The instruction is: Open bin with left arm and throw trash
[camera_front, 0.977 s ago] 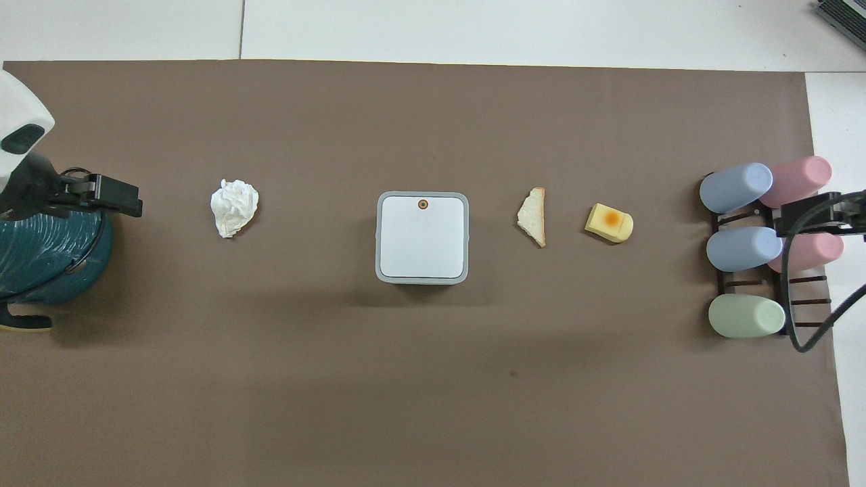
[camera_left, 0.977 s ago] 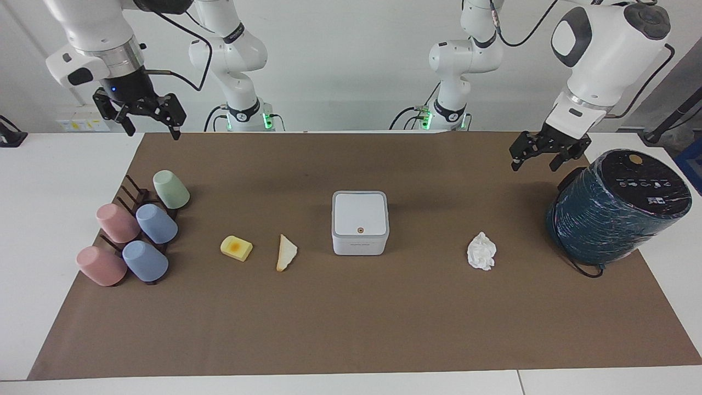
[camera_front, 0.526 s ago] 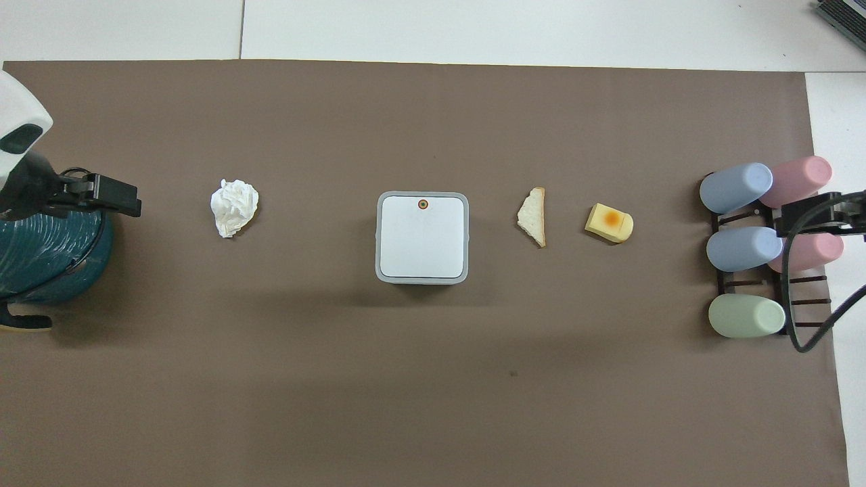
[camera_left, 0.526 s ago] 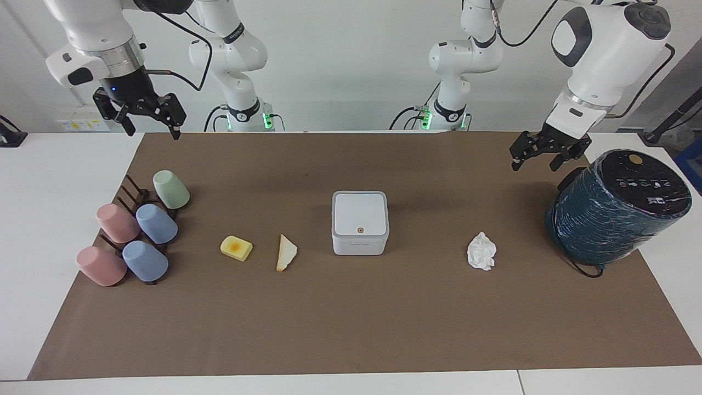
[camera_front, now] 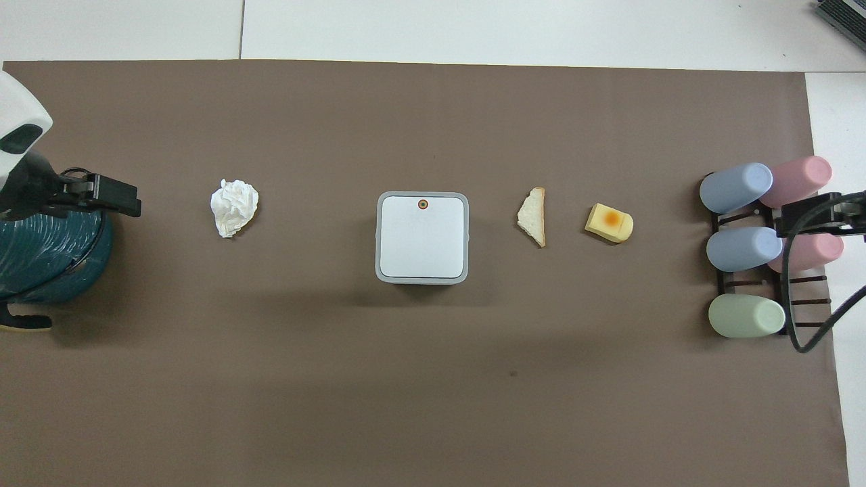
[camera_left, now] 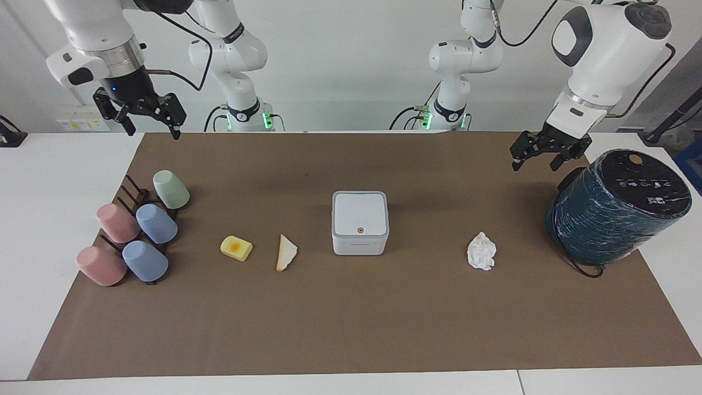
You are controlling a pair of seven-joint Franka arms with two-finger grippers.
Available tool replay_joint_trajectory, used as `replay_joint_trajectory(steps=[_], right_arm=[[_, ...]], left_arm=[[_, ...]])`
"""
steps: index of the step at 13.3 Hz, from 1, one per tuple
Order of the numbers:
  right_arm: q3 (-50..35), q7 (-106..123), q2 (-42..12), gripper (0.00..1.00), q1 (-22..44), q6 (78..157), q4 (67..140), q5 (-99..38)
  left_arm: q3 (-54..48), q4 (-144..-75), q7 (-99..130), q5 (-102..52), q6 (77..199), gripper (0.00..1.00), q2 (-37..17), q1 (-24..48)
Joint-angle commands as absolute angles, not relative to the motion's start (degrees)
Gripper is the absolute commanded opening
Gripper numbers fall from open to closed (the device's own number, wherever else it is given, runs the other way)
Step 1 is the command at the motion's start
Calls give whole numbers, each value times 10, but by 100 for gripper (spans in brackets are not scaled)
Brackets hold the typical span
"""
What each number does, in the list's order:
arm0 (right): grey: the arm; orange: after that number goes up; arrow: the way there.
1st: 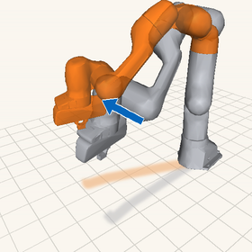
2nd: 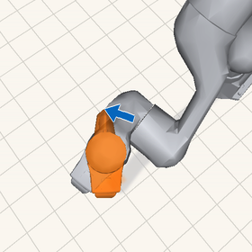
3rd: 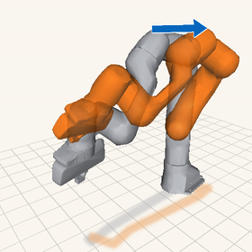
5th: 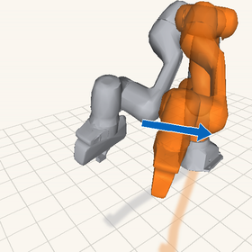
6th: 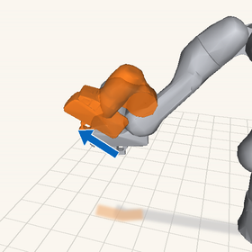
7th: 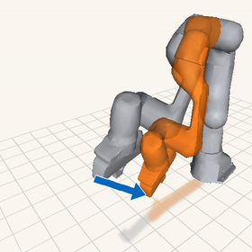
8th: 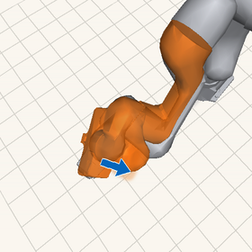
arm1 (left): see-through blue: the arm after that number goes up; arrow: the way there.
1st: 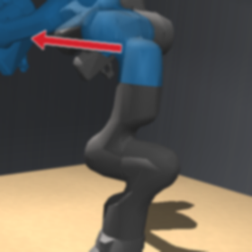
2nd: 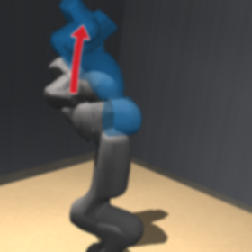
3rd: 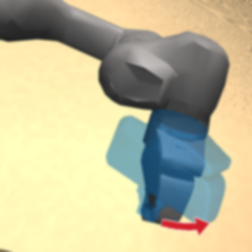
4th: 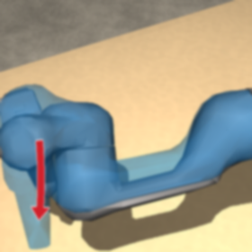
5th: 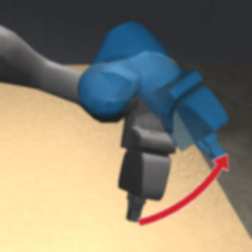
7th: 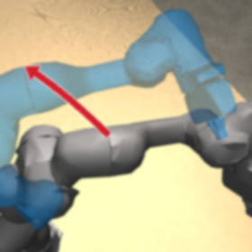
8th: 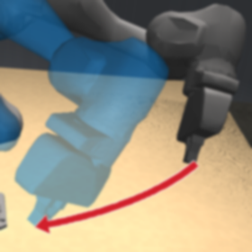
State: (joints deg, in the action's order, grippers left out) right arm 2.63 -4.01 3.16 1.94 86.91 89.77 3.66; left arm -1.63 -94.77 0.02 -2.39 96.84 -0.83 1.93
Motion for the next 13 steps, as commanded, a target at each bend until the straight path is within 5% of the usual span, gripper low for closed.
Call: replay_joint_trajectory(steps=[1, 11, 13], right_arm=[[25, -27, 46, 100, 17, 865, 912, 25], [25, -27, 46, 100, 17, 865, 912, 25], [25, -27, 46, 100, 17, 865, 912, 25]], left_arm=[[-16, -967, 8, -13, 978, 100, 8, 29], [-21, -983, 16, -19, 1054, 100, 8, 79], [-21, -991, 66, -19, 1055, 60, 11, 117]])
